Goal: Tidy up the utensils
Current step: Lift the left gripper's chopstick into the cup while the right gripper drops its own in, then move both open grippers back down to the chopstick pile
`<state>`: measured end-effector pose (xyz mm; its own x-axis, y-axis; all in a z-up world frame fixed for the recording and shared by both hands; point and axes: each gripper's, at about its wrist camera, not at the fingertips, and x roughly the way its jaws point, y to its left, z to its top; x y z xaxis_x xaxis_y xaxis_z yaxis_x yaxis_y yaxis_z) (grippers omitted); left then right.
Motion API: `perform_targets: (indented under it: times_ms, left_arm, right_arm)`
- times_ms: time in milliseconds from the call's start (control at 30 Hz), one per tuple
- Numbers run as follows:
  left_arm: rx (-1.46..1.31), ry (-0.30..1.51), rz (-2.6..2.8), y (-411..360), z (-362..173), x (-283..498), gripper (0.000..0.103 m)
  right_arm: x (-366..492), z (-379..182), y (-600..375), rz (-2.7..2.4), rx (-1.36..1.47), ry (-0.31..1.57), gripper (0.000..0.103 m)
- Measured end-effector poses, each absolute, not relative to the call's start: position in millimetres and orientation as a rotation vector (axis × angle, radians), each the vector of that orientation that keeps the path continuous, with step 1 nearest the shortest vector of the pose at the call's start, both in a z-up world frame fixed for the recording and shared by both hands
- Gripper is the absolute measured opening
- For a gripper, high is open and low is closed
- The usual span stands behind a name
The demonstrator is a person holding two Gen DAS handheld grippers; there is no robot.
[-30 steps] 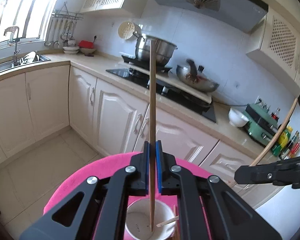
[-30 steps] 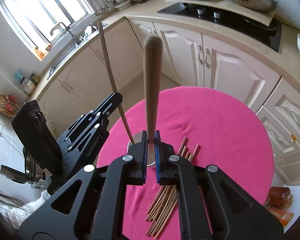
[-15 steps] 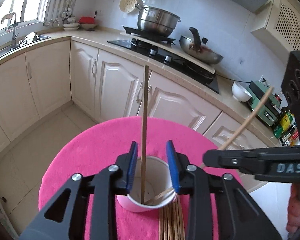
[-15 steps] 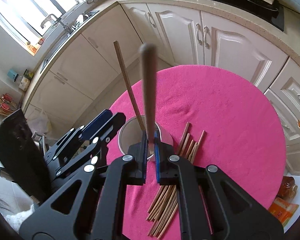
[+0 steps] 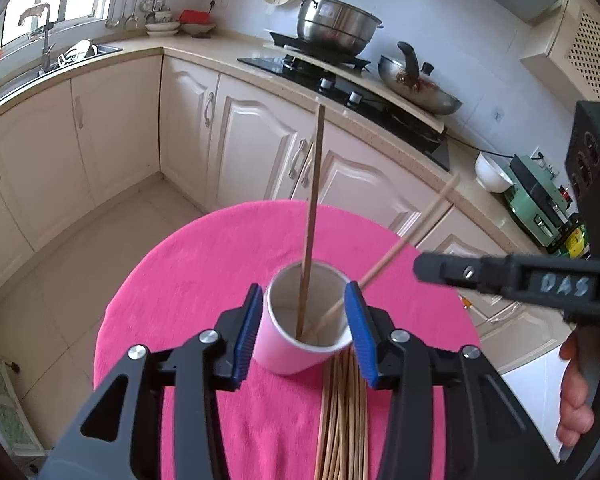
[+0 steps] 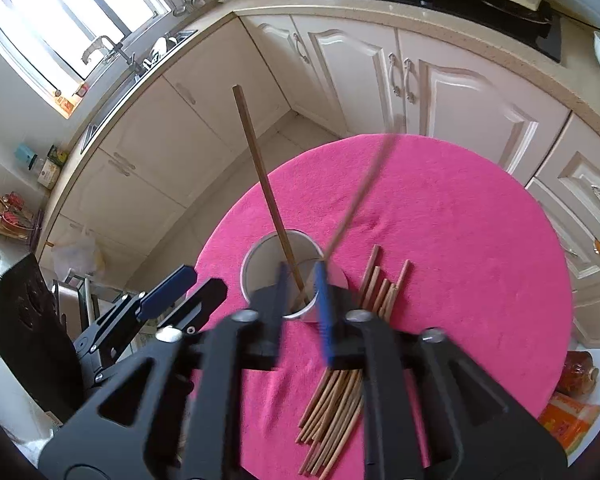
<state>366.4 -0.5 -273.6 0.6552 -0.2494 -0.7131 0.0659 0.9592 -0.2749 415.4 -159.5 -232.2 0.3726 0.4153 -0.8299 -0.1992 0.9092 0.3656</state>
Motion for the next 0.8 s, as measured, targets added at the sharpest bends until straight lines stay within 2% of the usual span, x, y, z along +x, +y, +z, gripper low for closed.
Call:
perform_targets:
  times_ms: [33, 67, 267, 633, 800]
  left_arm:
    - [-0.235, 0.849, -0.184, -0.8, -274.5, 363.4, 0.042]
    - [-0.235, 0.855, -0.183, -0.6, -275.1, 362.1, 0.042]
    - [-0.222, 0.911, -0.19, -6.4, -286.5, 344.5, 0.042]
    - [-0.147, 1.089, -0.209, -29.7, -333.6, 329.1, 0.042]
    - [-0.119, 1.156, -0.192, -32.6, -352.4, 321.7, 0.042]
  right_arm:
    - [412.1, -230.3, -163.9, 0.393, 0.227, 1.113, 0.043]
    - [409.4, -228.3, -168.3, 0.386, 0.236, 1.102, 0.045]
    - [391.3, -228.8, -191.6, 0.351, 0.24, 1.092, 0.045]
    - [338.7, -342.2, -199.9, 0.237, 0.186, 1.331, 0.045]
    - [326.6, -375.4, -186.4, 0.192, 0.044, 1.355, 0.045]
